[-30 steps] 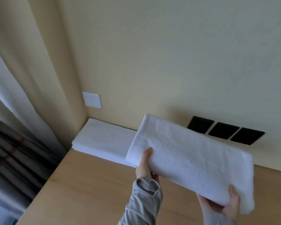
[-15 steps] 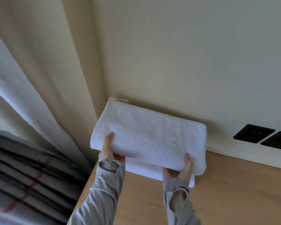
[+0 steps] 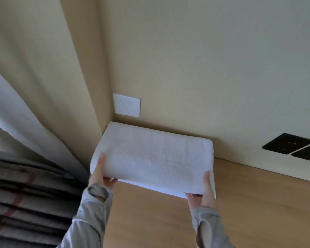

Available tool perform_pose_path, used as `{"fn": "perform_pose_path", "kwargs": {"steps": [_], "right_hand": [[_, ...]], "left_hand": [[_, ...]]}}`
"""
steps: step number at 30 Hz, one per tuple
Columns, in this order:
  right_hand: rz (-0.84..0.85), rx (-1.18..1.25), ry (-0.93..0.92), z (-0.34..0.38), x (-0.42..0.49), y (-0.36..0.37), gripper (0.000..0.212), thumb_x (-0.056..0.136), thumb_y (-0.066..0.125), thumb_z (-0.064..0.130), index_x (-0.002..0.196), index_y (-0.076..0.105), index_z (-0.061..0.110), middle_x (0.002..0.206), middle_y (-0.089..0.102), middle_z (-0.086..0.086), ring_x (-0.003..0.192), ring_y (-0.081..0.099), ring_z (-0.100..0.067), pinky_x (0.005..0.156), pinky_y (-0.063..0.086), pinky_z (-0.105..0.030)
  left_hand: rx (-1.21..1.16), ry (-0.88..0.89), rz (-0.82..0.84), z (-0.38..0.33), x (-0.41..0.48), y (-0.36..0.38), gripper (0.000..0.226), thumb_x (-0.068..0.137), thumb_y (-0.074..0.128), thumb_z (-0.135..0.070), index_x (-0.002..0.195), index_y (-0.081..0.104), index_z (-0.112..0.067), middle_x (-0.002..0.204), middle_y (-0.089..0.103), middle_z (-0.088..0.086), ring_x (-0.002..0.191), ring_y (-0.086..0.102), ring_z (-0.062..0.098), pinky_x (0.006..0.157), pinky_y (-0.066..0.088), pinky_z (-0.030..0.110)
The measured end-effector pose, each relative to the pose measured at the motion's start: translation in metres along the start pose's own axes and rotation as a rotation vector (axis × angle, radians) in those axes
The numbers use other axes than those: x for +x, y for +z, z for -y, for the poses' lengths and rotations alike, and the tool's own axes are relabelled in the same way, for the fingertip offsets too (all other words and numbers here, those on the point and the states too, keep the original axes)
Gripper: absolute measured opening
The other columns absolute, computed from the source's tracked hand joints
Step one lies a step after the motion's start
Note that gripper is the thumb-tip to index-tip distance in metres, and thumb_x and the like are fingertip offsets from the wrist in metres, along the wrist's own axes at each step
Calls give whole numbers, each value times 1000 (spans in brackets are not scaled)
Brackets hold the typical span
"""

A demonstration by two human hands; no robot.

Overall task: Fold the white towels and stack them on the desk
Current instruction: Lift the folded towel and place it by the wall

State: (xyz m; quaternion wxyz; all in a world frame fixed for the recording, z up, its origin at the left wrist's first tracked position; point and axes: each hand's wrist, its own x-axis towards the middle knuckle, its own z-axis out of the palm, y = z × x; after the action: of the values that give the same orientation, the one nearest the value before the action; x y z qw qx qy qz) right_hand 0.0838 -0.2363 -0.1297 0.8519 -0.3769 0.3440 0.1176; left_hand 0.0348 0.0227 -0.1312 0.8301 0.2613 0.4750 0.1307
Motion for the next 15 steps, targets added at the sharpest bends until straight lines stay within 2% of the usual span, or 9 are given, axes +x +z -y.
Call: {"fn": "perform_pose_path", "kwargs": {"steps": [3, 6, 8, 10, 12, 15], "right_hand": [[57, -184, 57, 28, 6, -7, 48, 63, 80, 42, 101, 71, 15, 105, 73, -6, 105, 63, -28, 87, 51, -50], [145, -412, 123, 55, 14, -9, 67, 60, 80, 51, 117, 63, 19, 113, 70, -4, 111, 60, -27, 91, 50, -52], [128, -573, 177, 66, 22, -2, 72, 56, 81, 53, 116, 61, 18, 113, 69, -5, 109, 60, -26, 87, 51, -53], [106, -677, 209, 72, 28, 10, 72, 55, 82, 51, 116, 59, 18, 114, 67, -8, 108, 60, -30, 91, 49, -55], [120, -691, 193, 72, 32, 15, 71, 55, 83, 46, 116, 61, 15, 112, 68, -12, 105, 62, -33, 92, 49, -53], [109, -671, 56, 74, 33, 3, 68, 55, 81, 43, 112, 64, 10, 104, 72, -13, 94, 68, -33, 77, 54, -42]], "left_hand": [[59, -56, 45, -21, 11, -8, 61, 52, 78, -53, 100, 63, -18, 107, 66, 8, 97, 63, 27, 72, 54, 42], [174, -113, 52, -32, 22, -8, 82, 38, 88, -43, 108, 59, -14, 113, 64, 11, 102, 62, 30, 84, 53, 47], [252, -102, 7, -34, 25, -5, 101, 25, 92, -45, 114, 56, -14, 113, 64, 11, 102, 62, 32, 87, 52, 49], [298, -69, -70, -34, 26, -2, 114, 17, 91, -51, 117, 52, -13, 110, 62, 10, 99, 61, 31, 81, 54, 47], [316, -28, -130, -33, 27, -1, 111, 17, 88, -55, 113, 50, -15, 103, 60, 8, 92, 60, 29, 67, 55, 41], [311, -1, -123, -30, 26, 5, 106, 17, 88, -55, 109, 51, -17, 100, 60, 6, 90, 59, 26, 62, 54, 37]]}}
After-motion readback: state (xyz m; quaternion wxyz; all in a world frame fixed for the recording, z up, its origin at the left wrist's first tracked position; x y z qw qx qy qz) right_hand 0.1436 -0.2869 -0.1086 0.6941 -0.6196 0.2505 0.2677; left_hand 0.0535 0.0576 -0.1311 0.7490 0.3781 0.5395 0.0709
